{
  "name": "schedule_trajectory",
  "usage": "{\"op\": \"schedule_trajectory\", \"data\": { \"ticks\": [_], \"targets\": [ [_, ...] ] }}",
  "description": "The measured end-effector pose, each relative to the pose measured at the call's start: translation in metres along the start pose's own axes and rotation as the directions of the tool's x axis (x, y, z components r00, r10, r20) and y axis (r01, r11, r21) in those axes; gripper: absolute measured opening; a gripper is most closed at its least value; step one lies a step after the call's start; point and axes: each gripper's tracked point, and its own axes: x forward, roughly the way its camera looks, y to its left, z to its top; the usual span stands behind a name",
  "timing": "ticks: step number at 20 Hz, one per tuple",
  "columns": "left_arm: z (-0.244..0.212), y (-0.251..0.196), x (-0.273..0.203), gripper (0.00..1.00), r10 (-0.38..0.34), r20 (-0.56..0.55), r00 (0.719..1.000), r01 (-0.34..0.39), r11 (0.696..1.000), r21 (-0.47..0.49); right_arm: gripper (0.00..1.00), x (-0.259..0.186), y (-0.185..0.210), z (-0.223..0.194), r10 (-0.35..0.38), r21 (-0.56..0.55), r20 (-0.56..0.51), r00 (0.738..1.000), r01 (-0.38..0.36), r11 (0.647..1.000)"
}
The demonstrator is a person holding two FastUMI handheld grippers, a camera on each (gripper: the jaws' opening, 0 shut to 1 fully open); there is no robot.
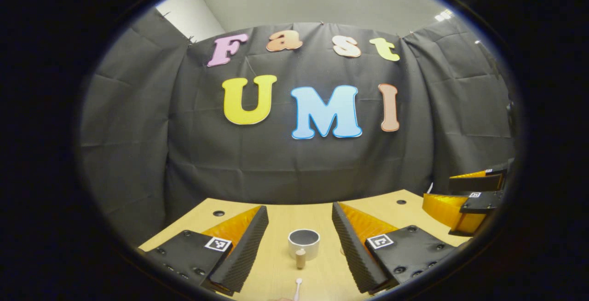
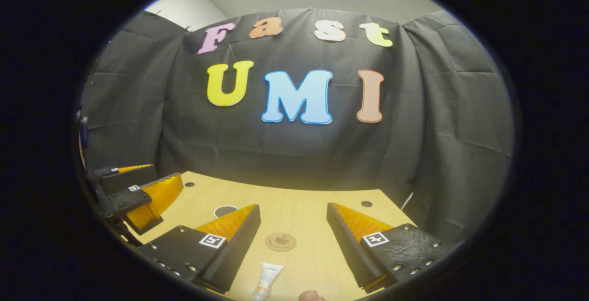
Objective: Put the toothbrush and toothpaste on the desktop into the cup, then pick up the cup and place it on the coaster on the desktop.
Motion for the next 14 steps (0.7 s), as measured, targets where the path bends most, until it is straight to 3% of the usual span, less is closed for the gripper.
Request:
{"op": "schedule_trajectory", "data": {
  "ticks": [4, 9, 10, 14],
  "targets": [
    [-0.025, 0.0, 0.0, 0.99, -0.011, -0.116, 0.993, 0.008, 1.0, -0.026, 0.92, 0.005, 0.007, -0.017, 0.019, -0.006, -0.065, 0.998, -0.019, 1.0],
    [-0.086, -0.003, 0.002, 0.99, -0.027, -0.301, 0.953, 0.02, 0.999, -0.026, 0.92, 0.014, 0.021, -0.058, 0.059, -0.004, -0.217, 0.974, -0.061, 0.998],
    [-0.093, -0.003, 0.003, 0.92, -0.033, -0.32, 0.947, 0.025, 0.999, -0.031, 0.92, 0.016, 0.022, -0.068, 0.058, -0.008, -0.255, 0.965, -0.062, 0.998],
    [-0.125, -0.007, 0.009, 0.92, -0.051, -0.42, 0.906, 0.033, 0.998, -0.051, 0.92, 0.022, 0.026, -0.103, 0.07, 0.0, -0.387, 0.92, -0.075, 0.997]
  ]
}}
